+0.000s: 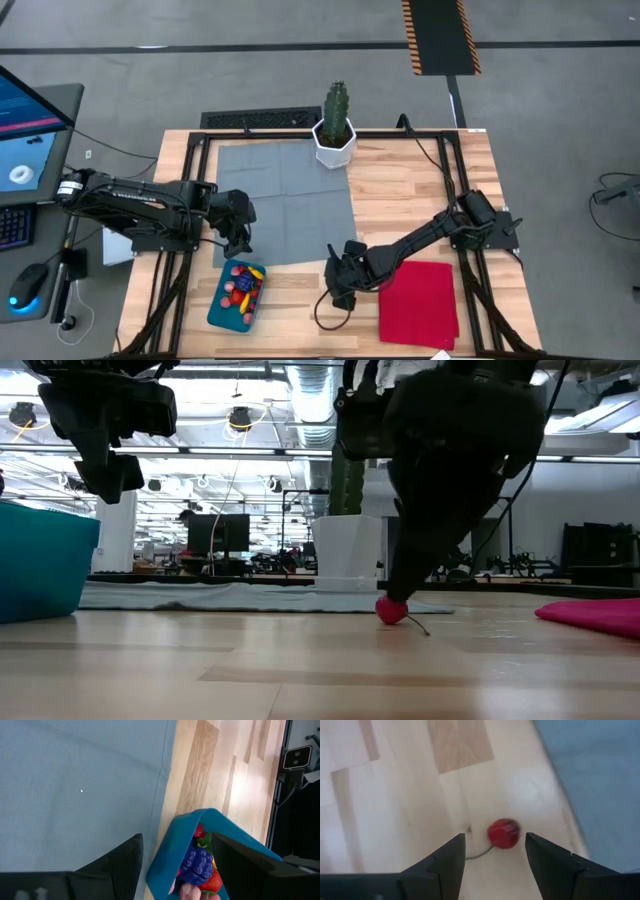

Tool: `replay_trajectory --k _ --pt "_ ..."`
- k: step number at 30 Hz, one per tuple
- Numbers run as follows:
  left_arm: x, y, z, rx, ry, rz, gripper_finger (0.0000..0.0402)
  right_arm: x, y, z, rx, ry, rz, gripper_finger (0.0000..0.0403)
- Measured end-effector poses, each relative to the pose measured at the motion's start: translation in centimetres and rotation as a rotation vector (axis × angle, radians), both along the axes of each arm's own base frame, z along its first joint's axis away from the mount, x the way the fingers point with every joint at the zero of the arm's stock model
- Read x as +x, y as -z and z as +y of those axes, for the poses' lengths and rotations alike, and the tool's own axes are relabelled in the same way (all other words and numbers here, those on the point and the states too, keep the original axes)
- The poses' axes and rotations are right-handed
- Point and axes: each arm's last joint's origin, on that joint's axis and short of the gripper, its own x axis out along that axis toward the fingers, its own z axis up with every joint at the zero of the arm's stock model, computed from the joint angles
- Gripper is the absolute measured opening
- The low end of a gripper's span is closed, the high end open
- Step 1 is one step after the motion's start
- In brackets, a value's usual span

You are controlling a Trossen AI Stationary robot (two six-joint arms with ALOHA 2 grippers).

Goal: Pick and placing Produce into tupperware
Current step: Put the cherry into the blue bin

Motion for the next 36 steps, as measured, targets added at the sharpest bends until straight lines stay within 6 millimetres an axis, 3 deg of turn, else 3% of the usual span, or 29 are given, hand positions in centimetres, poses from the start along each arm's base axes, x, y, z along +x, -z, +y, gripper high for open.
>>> replay_trajectory --k 6,16,20,25,29,36 --pt "0.0 0.0 0.0 0.003 0.004 -0.002 0.0224 -0.3 0.6 -0.1 0.008 0.015 0.005 0.0247" --pt "0.0 0.0 0.0 0.009 0.004 -0.003 0.0224 -0.5 2.0 -1.4 0.027 0.053 -0.01 0.0242" --pt "0.0 0.0 0.0 0.011 0.002 -0.003 0.0224 -0.4 2.0 -1.4 0.021 0.045 -0.017 0.02" --pt "0.0 0.0 0.1 0.033 -0.01 -0.004 0.0224 -0.2 2.0 -1.5 0.008 0.017 -0.043 0.0106" --pt "0.0 0.0 0.1 0.038 -0.001 -0.007 0.0224 0.7 0.9 -1.1 0.016 -0.026 -0.084 0.0069" --pt "0.0 0.0 0.0 0.039 0.028 -0.016 0.0224 3.2 -2.9 -0.5 0.018 -0.137 -0.215 0.0091"
